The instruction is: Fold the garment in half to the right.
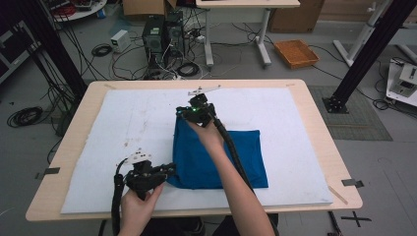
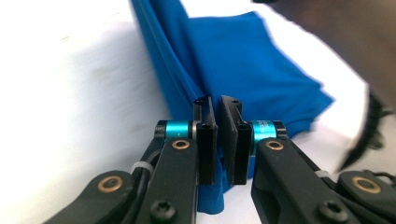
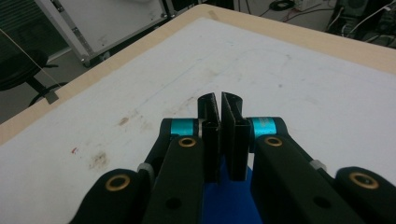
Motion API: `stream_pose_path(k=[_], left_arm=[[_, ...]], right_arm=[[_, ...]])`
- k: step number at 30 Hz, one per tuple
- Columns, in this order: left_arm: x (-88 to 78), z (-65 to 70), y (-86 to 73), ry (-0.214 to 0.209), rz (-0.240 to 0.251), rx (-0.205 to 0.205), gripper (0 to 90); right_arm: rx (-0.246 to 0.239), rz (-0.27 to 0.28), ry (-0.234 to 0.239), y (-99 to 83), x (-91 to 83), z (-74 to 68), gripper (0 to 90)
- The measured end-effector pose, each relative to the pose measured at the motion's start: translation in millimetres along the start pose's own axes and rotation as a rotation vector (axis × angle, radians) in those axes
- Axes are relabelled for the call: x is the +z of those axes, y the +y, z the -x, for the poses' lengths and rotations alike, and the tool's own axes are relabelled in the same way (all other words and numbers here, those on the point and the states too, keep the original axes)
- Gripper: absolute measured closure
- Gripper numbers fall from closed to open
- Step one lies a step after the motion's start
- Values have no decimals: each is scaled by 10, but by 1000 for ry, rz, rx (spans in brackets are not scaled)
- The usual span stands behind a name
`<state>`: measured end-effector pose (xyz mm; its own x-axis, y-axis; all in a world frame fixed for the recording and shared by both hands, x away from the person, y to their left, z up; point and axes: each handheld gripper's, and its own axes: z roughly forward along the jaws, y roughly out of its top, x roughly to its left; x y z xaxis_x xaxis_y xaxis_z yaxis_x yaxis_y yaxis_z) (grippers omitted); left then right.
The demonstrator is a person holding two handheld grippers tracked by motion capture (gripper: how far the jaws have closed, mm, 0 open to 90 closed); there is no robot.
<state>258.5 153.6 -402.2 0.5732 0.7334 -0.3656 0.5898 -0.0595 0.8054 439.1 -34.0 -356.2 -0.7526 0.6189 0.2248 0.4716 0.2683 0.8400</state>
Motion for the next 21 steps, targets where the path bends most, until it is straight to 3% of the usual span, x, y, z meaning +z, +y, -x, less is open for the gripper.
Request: stream_pose_path(k=[7,10,13,21], left_arm=[[378,325,170,-127,-16,-6,846],[517,419,197,-157,-18,-6,846],[839,623,219,-204,-32,-4,846],[1334,886,202,-233,-80,0,846]], right_arm=[[14,24,-23,-45,-428,249,870],[13,17,-39,-86,-565,354,871],[20,-3,-57,-195,-809,591,870],[37,-30,-120,-431,-1117,927,873]])
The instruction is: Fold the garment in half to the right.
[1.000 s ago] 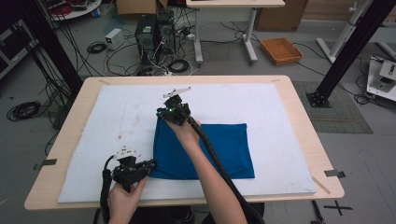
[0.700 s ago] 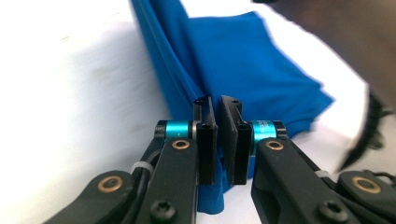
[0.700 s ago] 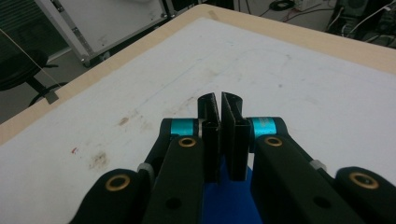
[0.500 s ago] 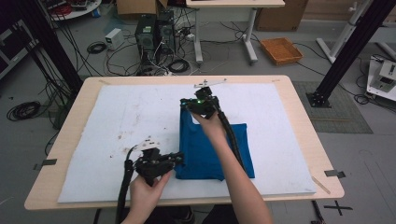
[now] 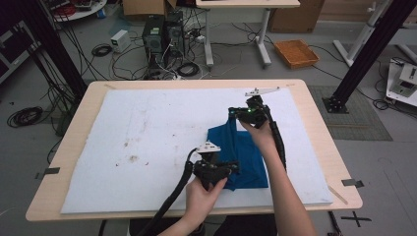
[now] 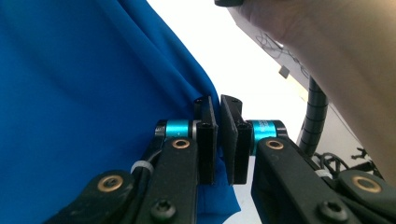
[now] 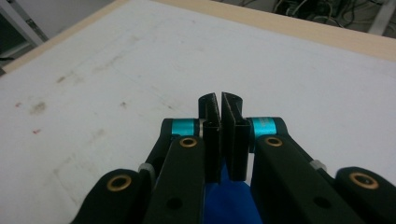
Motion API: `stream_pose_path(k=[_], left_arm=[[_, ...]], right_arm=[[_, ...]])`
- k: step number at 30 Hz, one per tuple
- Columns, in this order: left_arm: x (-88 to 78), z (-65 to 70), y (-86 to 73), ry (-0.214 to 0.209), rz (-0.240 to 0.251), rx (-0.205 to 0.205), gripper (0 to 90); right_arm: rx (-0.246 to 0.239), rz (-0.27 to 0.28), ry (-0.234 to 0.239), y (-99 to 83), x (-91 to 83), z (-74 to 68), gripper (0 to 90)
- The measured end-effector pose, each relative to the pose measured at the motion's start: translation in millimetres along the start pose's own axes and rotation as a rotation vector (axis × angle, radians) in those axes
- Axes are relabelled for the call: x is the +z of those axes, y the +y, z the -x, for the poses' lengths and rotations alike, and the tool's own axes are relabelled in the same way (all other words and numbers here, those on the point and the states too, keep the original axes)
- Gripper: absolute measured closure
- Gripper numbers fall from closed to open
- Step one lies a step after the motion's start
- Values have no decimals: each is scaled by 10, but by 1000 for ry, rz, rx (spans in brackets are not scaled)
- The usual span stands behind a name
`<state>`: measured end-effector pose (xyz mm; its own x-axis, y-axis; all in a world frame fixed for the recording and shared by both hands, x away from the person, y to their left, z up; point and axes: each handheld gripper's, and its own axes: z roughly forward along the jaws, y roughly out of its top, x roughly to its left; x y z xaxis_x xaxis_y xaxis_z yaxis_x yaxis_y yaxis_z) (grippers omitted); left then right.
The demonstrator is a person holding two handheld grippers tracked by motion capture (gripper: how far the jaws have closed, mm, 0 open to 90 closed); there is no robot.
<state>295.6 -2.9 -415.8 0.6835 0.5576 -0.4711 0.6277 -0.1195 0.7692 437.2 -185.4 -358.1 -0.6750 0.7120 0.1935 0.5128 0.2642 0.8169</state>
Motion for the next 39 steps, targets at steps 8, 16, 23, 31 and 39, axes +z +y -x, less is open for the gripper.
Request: stream_pose_path(k=[8,16,23,31,39], left_arm=[[342,86,-6,-42,-25,-26,846],[576,97,-3,-44,-35,-46,846],[732,89,31,-153,-40,-62,615],[429,56,111,-135,8,15,523],[-347,-212,199,-59,75,72,510]], right_arm=[[-9,-71,-73,-182,-138,257,873],[-11,-112,-155,-349,-134,425,873],[7,-108,-227,-458,-109,499,838],[63,-64,-275,-462,-295,485,726],[78,23,-189,-827,-587,164,717]])
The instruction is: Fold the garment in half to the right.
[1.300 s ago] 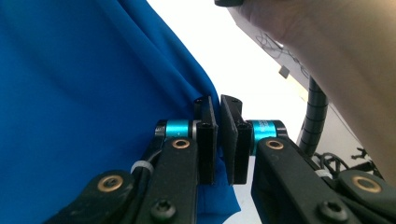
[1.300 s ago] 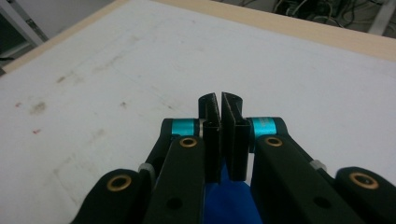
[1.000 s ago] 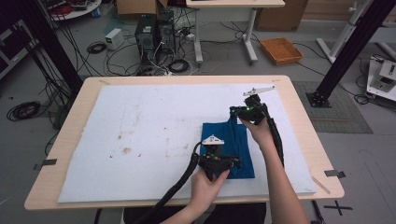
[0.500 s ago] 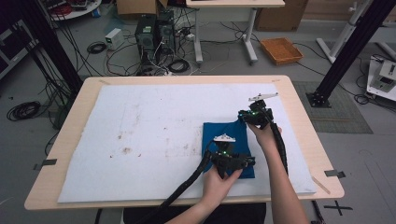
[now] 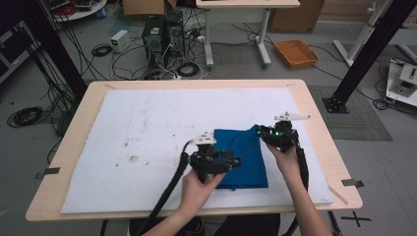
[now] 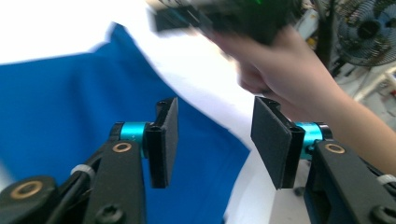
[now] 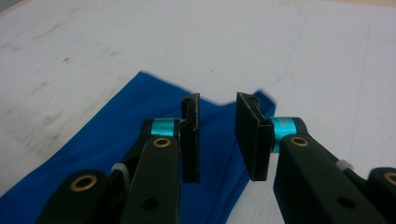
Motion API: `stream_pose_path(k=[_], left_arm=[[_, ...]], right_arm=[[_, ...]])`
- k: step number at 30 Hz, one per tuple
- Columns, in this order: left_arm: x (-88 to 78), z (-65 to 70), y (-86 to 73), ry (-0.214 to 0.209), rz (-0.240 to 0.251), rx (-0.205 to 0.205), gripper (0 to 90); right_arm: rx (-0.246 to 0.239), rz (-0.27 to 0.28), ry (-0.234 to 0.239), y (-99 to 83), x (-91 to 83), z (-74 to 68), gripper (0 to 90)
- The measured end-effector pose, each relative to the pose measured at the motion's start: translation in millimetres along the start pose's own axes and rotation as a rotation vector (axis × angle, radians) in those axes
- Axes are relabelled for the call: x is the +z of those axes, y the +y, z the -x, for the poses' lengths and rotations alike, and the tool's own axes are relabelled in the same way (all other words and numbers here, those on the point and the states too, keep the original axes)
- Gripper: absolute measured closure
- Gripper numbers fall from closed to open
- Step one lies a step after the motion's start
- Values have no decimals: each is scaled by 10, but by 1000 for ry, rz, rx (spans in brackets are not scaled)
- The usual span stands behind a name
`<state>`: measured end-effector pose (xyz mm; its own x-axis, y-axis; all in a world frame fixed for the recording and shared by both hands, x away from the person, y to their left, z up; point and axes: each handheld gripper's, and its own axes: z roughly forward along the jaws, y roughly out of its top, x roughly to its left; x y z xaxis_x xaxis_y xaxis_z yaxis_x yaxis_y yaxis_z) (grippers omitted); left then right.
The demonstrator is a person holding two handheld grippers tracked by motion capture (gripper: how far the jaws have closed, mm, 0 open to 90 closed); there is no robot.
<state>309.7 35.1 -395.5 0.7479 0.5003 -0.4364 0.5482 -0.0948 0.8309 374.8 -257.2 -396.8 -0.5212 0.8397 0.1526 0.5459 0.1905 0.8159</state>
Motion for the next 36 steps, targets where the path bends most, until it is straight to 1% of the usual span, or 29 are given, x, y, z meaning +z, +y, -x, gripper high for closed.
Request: stream_pose_path(k=[1,3,5,7,9,10,12,13,15,19,20,21,23,24,25,27,31,33,36], left_arm=[[-75,-29,1,13,0,9,510],[-269,-98,-9,53,1,24,509],[-457,-171,-36,79,5,28,509],[-636,-233,-75,99,2,26,509],[-809,-281,-128,124,8,28,509],[-894,-301,-160,137,13,32,508],[-1037,-342,-223,156,23,28,508],[-1101,-368,-255,163,28,22,508],[-1196,-419,-309,168,40,3,508],[-1286,-498,-375,180,53,-31,508],[-1293,-510,-381,182,51,-29,508],[-1297,-514,-384,182,50,-31,508],[-1297,-518,-387,180,51,-30,507],[-1295,-519,-388,179,45,-31,507],[-1290,-522,-389,177,45,-32,508],[-1286,-524,-390,178,43,-31,507],[-1292,-518,-388,176,43,-31,508],[-1290,-520,-390,178,43,-32,507],[-1286,-521,-393,179,41,-34,507]], right_arm=[[-5,8,9,-93,-53,-38,717],[15,2,23,-227,-121,-77,717],[38,-4,35,-374,-197,-113,717],[70,-16,49,-483,-264,-134,717],[81,-14,47,-584,-344,-158,718],[89,-22,50,-638,-384,-176,718],[108,-28,61,-747,-453,-203,719],[107,-29,62,-795,-474,-213,720],[121,-36,74,-861,-504,-235,720],[106,-54,73,-884,-465,-273,720],[108,-62,69,-884,-445,-273,725],[106,-70,67,-886,-429,-269,748],[103,-75,80,-899,-420,-268,834],[95,-77,75,-907,-422,-277,871],[92,-80,77,-913,-431,-282,889],[93,-75,72,-926,-466,-286,892],[114,-44,63,-963,-584,-268,893],[124,-47,59,-996,-622,-266,893],[133,-66,50,-1050,-623,-251,889]])
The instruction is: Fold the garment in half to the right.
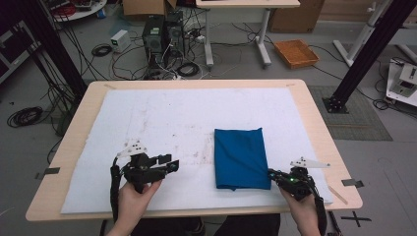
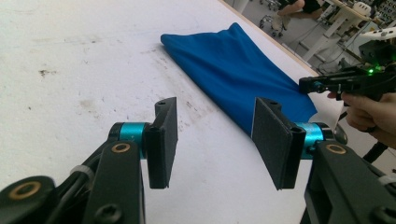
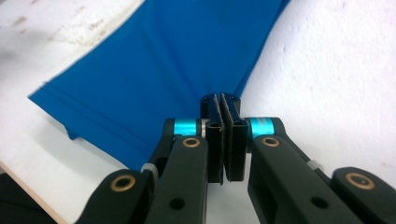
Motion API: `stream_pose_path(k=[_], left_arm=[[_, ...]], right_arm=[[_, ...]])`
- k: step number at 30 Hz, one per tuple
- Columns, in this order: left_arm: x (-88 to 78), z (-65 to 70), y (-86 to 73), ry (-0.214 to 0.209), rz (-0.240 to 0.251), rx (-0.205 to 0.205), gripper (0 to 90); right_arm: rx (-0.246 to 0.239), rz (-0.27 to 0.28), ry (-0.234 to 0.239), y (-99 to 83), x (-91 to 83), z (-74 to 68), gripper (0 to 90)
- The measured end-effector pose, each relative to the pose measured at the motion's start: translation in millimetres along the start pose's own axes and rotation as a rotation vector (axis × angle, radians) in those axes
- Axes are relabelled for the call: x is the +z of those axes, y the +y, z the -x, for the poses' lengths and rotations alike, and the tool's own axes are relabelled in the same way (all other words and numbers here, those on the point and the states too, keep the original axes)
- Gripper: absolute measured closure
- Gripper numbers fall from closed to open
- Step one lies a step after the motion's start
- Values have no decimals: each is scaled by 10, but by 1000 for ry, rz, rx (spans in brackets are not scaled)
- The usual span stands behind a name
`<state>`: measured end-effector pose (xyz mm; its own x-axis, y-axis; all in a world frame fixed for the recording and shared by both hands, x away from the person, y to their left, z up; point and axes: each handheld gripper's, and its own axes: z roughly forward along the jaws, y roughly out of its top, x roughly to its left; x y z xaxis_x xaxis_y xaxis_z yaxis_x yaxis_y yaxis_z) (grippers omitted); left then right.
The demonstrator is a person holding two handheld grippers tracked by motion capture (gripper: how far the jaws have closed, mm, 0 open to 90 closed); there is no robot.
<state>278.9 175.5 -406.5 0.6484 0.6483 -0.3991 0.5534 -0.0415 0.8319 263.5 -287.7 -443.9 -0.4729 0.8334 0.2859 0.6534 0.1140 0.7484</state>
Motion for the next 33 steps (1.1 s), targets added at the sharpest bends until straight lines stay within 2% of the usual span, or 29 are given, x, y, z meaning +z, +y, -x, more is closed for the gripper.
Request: stream_pose_path(k=[4,6,9,13,15,19,21,24,28,31,33], left_arm=[[5,-4,3,-4,-5,7,507],[9,-15,7,0,-7,6,507],[15,-40,9,4,-11,8,501],[27,-87,-4,15,-15,-2,500],[27,-110,-13,22,-17,-8,500],[17,-148,-27,26,-24,-11,500],[16,-163,-33,26,-27,-14,500],[16,-183,-43,27,-29,-19,499],[5,-216,-54,33,-30,-29,499],[-12,-238,-54,40,-24,-31,499],[-26,-249,-47,39,-16,-28,495]], right_arm=[[6,-1,-9,27,9,26,820],[10,21,-21,121,16,48,775],[7,60,-42,334,77,106,764],[12,99,-66,673,281,193,729],[30,116,-58,819,415,255,714],[37,76,-124,1011,694,353,686],[46,60,-121,1065,803,399,732],[19,41,-130,1095,931,444,884],[35,48,-175,1082,977,537,888],[54,67,-185,1078,960,592,883],[42,73,-192,1084,950,588,818]])
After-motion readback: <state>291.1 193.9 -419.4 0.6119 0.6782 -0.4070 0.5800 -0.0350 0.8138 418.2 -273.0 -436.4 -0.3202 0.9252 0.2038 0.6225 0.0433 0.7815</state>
